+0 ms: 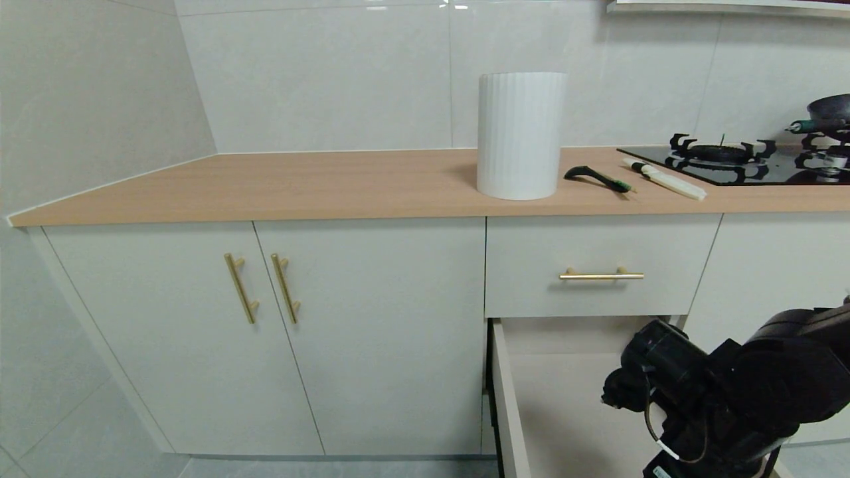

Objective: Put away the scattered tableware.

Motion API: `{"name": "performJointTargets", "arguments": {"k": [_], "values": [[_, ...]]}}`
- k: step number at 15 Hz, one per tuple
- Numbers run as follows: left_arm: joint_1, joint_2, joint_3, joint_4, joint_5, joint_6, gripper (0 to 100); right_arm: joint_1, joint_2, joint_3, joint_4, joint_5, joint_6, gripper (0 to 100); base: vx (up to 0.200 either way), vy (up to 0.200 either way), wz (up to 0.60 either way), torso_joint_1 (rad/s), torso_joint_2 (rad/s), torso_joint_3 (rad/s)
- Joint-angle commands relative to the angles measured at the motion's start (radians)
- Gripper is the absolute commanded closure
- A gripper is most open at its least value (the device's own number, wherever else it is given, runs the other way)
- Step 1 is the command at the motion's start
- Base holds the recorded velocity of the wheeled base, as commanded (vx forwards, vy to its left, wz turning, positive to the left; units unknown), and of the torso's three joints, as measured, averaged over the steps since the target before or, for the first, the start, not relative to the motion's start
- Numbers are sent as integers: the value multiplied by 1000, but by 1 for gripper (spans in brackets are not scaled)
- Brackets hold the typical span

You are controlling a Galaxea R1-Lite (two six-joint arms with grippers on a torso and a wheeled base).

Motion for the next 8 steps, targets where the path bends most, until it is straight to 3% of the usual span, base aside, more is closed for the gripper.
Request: {"name": "performJointTargets", "arguments": {"k": [1, 4, 8], "values": [[0, 0, -1, 0, 0, 0, 0, 2, -11, -32, -5, -3, 15, 0, 0, 0, 0, 0, 0, 0], [0, 0, 0, 0, 0, 0, 0, 2, -23, -88, -100, 2, 181, 0, 0, 0, 0, 0, 0, 0], [0, 0, 0, 0, 0, 0, 0, -42, -86, -71, -263, 57, 210, 0, 0, 0, 0, 0, 0, 0]]}}
